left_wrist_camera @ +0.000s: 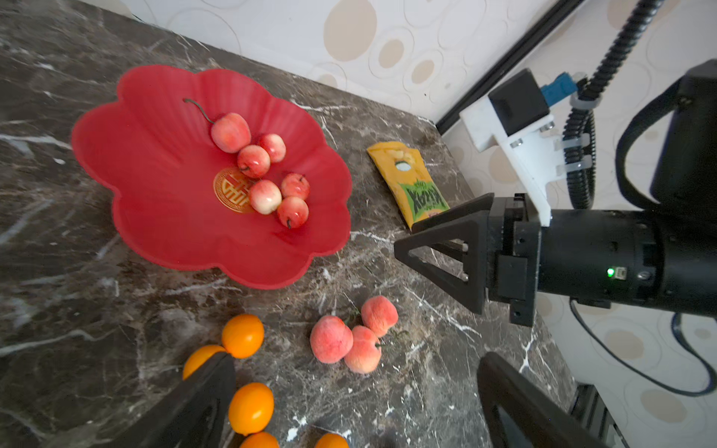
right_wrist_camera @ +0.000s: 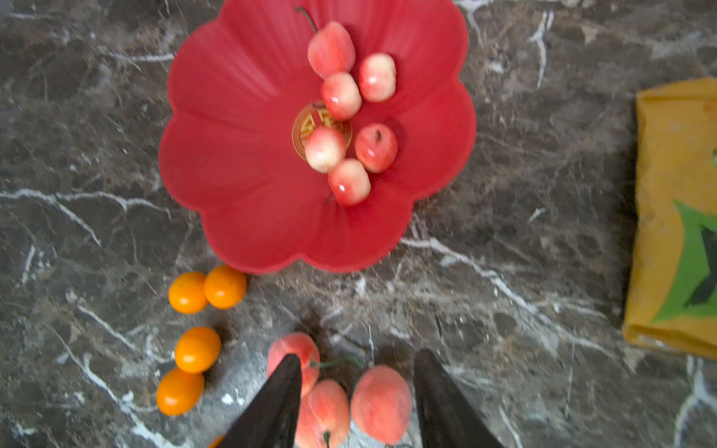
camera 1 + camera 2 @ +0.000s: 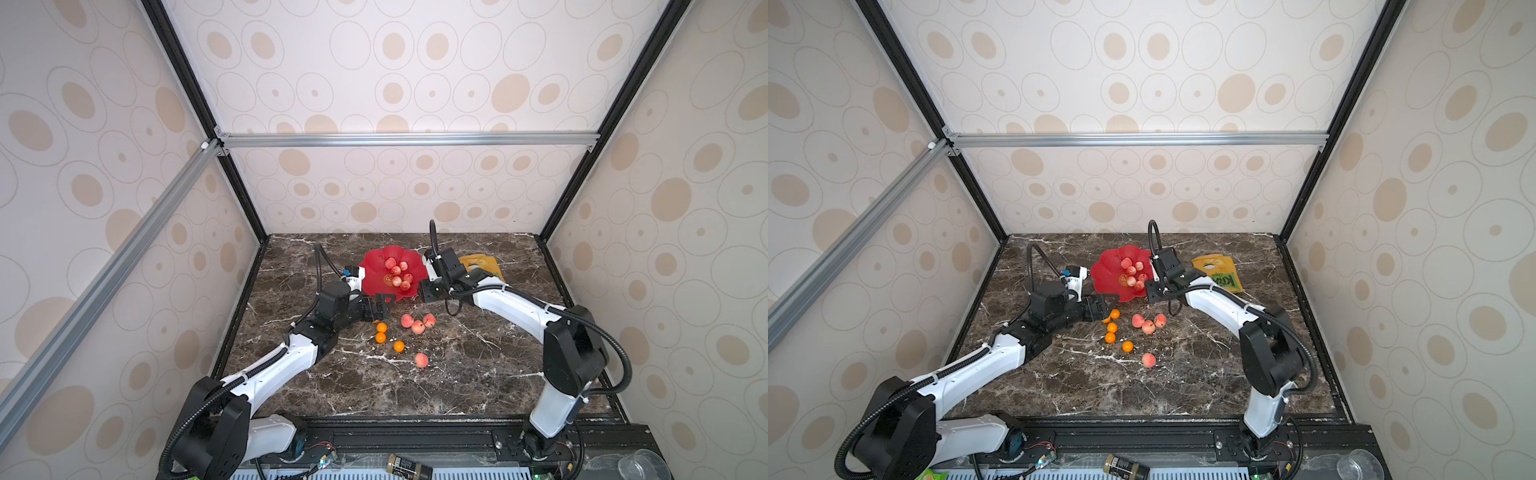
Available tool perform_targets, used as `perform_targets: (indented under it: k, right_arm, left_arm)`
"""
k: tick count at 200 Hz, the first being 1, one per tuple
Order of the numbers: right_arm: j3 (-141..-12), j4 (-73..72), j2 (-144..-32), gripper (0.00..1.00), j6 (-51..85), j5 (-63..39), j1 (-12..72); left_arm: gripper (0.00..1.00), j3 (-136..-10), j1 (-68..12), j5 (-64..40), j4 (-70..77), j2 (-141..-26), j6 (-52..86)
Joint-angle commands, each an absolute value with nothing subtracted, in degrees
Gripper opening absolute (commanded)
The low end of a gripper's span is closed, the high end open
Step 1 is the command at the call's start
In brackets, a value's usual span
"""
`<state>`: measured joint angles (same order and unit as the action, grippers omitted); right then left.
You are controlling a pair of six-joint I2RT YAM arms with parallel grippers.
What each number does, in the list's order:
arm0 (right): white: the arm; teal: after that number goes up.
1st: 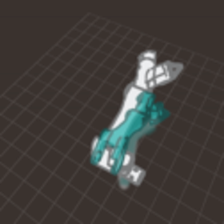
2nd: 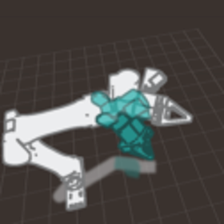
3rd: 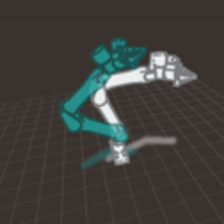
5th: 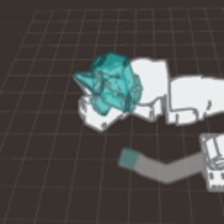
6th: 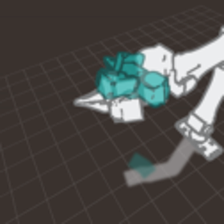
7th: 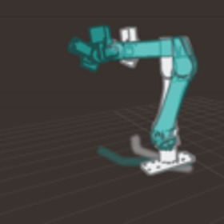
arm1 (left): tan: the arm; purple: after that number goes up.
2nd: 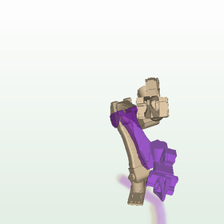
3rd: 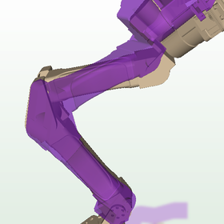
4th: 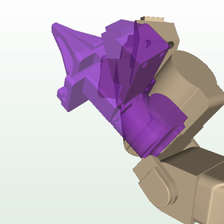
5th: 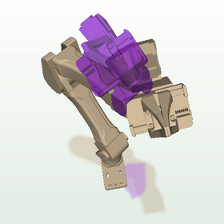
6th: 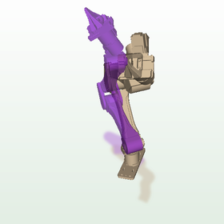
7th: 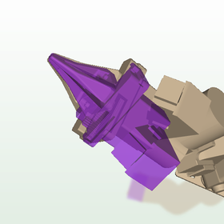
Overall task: Arrange fruit in a fruit bowl
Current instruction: Pick up the fruit from the center of the table.
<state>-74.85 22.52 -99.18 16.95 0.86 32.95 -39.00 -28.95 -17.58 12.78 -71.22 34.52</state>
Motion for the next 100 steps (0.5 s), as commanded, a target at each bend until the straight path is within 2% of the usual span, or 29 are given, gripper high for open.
perform_targets:
  k: [1,41,100]
  right_arm:
    - [-68.93,21.25,-93.03,0.50,17.48,0.86,32.99]
    - [-60.83,23.37,-86.81,0.49,17.76,0.12,32.96]
    - [-54.51,21.50,-87.64,0.47,16.22,-3.84,32.92]
  left_arm:
    - [0.98,-37.32,-31.83,-15.29,14.22,-69.88,33.50]
    - [0.98,-34.51,-37.37,-13.41,15.78,-70.28,35.30]
    - [0.98,-32.79,-43.39,-10.42,19.27,-73.25,37.52]
